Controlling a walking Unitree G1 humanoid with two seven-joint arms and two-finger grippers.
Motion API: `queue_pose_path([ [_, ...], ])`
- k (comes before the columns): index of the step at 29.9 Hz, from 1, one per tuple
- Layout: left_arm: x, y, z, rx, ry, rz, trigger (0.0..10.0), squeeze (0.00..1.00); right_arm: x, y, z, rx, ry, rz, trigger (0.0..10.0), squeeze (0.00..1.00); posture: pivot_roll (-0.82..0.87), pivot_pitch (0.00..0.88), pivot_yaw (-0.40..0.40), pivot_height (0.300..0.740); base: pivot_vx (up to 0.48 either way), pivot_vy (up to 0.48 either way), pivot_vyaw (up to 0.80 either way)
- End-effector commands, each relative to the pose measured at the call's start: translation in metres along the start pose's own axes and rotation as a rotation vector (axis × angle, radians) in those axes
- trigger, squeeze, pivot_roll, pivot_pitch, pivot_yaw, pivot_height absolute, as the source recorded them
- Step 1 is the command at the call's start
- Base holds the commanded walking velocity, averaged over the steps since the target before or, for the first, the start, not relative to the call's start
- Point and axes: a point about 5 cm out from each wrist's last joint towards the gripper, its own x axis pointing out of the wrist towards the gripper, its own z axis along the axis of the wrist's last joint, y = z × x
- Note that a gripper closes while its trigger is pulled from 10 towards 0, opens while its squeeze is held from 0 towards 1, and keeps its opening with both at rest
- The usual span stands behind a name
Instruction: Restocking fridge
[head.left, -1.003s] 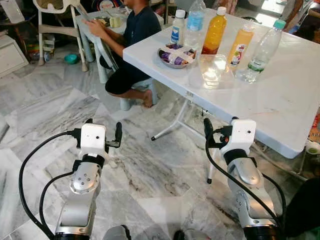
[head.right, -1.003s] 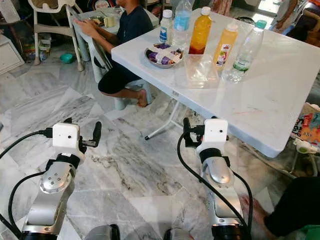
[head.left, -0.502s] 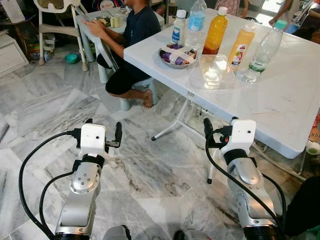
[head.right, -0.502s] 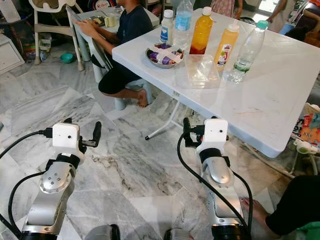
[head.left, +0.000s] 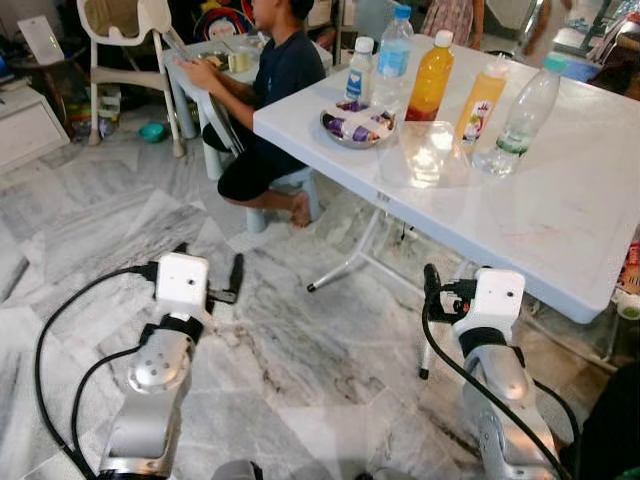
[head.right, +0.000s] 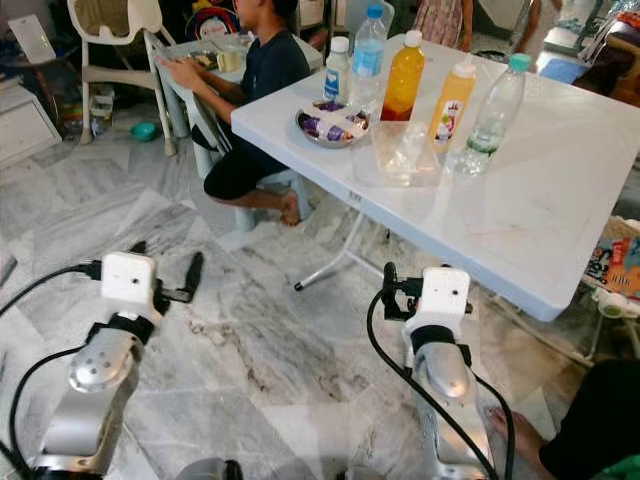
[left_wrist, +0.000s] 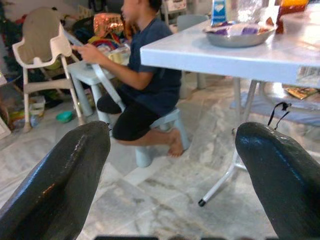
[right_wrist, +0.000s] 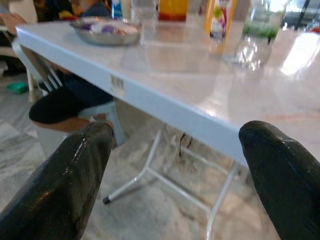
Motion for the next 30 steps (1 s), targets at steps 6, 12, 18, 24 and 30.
queue_pose_path([
  [6,0.0,-0.004,0.0,-0.021,-0.009,-0.02,10.0,0.0,0.009,-0.008,0.011,-0.006,-0.045,-0.038,10.0,0.0,-0.01,0.02,-0.007,0.74,0.092,0.0,0.0],
  [12,0.003,-0.006,0.003,-0.032,-0.026,-0.031,10.0,0.0,0.011,-0.003,0.013,-0.006,-0.055,-0.03,10.0,0.0,-0.01,0.024,-0.005,0.74,0.395,0.0,0.0],
  [18,0.004,-0.006,0.005,-0.03,-0.032,-0.036,10.0,0.0,0.011,0.002,0.014,0.009,-0.058,-0.018,10.0,0.0,-0.02,0.038,0.003,0.74,0.454,0.0,0.0],
  [24,0.004,-0.01,0.004,-0.04,-0.029,-0.045,10.0,0.0,0.009,0.001,0.011,0.033,-0.049,-0.023,10.0,0.0,-0.02,0.043,0.004,0.74,0.454,0.0,0.0],
  [30,0.004,-0.013,0.005,-0.054,-0.031,-0.048,10.0,0.0,0.011,-0.001,0.013,0.025,-0.05,-0.036,10.0,0.0,-0.02,0.054,0.004,0.74,0.448,0.0,0.0],
])
